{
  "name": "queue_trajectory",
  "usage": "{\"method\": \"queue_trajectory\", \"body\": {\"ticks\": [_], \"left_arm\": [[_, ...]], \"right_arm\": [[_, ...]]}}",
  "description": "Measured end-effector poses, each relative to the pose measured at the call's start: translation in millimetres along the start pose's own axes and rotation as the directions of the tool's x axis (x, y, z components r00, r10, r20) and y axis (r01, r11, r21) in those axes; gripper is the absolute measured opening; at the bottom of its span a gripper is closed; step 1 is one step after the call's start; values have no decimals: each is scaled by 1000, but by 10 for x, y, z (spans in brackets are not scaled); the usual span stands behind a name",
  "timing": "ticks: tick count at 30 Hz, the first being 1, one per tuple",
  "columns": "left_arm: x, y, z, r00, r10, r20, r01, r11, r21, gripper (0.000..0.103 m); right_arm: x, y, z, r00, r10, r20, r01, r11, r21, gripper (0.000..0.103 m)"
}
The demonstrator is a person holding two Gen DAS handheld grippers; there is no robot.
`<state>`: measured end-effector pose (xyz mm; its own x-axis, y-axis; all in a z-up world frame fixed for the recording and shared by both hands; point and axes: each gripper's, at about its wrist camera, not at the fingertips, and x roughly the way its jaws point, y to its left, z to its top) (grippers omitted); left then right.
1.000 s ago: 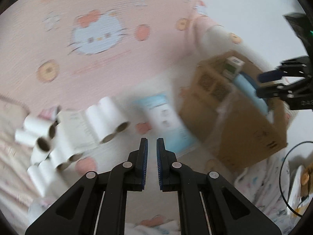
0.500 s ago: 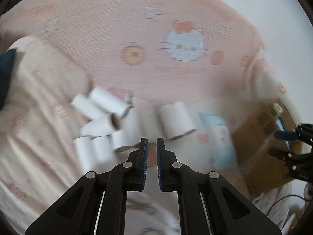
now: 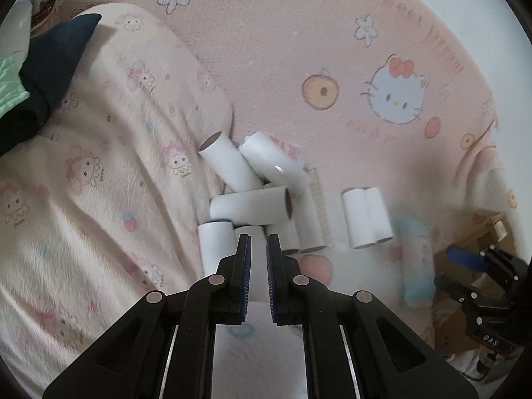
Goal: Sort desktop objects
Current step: 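Close the left gripper around another white paper tube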
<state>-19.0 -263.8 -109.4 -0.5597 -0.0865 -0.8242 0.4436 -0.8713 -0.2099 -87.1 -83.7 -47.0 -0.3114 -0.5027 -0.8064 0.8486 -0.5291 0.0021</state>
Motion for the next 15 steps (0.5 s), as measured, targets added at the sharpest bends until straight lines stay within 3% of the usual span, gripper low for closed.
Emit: {"method": "queue_trajectory", "body": {"ticks": [6, 11, 15], "left_arm": [[274, 186, 55, 995, -4, -97, 0, 999, -36, 22], [449, 387, 49, 988, -52, -149, 36, 994, -108, 29], [649, 601, 67, 972, -126, -199, 82, 973, -217, 35]], "right_arm": [[227, 228, 187, 1000, 6, 11, -5, 996, -93, 38], [443, 281, 387, 987, 160, 0, -160, 987, -21, 38], [678, 421, 547, 966, 253, -42, -254, 967, 4, 38]]}}
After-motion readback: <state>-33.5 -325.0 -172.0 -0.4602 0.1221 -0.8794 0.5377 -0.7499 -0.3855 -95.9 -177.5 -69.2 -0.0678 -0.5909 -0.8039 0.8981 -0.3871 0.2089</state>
